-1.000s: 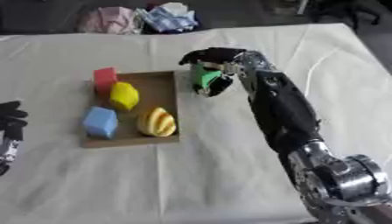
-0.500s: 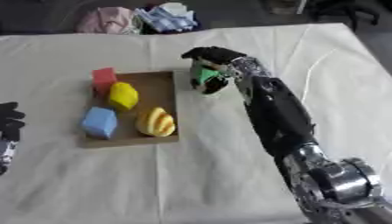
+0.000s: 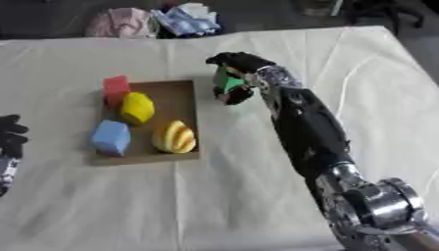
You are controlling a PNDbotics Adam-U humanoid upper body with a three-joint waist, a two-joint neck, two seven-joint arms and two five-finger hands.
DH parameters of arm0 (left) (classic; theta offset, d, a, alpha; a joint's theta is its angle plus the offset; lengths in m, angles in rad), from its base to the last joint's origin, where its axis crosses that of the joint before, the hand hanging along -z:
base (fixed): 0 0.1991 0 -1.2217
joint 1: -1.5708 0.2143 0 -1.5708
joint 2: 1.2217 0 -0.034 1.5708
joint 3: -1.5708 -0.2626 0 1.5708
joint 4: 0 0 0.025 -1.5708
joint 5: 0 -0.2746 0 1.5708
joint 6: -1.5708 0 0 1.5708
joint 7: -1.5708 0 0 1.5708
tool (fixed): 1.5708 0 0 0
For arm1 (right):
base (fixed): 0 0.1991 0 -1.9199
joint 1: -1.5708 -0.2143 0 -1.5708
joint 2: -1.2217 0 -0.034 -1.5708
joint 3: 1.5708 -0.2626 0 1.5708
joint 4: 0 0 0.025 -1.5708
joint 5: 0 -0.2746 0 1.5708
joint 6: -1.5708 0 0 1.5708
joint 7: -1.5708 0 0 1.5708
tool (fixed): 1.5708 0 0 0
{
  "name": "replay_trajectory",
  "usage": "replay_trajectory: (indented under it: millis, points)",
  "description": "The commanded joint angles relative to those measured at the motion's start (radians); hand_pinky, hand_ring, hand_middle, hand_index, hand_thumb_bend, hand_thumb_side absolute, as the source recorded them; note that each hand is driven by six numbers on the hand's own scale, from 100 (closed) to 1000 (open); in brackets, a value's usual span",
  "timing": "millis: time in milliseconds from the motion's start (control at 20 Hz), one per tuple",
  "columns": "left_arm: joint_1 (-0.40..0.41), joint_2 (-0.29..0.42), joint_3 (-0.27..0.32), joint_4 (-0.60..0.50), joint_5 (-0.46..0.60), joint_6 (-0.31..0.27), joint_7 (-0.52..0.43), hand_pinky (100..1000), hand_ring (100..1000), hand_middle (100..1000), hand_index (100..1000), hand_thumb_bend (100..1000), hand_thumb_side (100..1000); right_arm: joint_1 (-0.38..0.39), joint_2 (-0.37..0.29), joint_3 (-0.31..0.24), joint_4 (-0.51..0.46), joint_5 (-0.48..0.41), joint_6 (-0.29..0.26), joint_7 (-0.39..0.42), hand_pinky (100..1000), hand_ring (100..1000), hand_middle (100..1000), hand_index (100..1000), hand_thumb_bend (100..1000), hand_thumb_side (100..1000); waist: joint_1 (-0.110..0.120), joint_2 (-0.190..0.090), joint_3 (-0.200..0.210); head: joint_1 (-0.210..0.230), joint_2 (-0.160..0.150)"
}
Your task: Pick up objects on the table and place them in the box.
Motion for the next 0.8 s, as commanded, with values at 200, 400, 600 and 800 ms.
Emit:
replay_trajectory:
  millis: [200, 400, 600, 800]
  points:
    - [-0.007, 0.008, 0.005, -0.016, -0.001, 0.001, -0.003, 726, 687, 683, 875, 100, 698, -0.008, -0.011, 0.0, 0.011, 0.031, 0.012, 0.004, 789, 811, 805, 931, 100, 260, 0.019, -0.012, -0.001, -0.004, 0.005]
    - [-0.007, 0.008, 0.005, -0.016, -0.001, 0.0, -0.002, 727, 687, 684, 875, 100, 697, -0.008, -0.013, -0.003, 0.009, 0.035, 0.009, -0.01, 685, 699, 719, 852, 100, 252, 0.019, -0.011, -0.002, -0.004, 0.005]
    - [-0.007, 0.008, 0.005, -0.016, -0.001, 0.0, -0.002, 727, 687, 684, 875, 100, 697, -0.008, -0.015, -0.005, 0.001, 0.024, -0.007, -0.051, 570, 552, 601, 710, 100, 233, 0.019, -0.011, -0.002, -0.006, 0.005]
    - [-0.007, 0.007, 0.006, -0.016, -0.002, 0.001, -0.002, 727, 687, 684, 875, 100, 696, -0.006, -0.017, -0.005, -0.009, 0.007, -0.035, -0.118, 516, 491, 541, 648, 100, 220, 0.02, -0.011, -0.003, -0.006, 0.005]
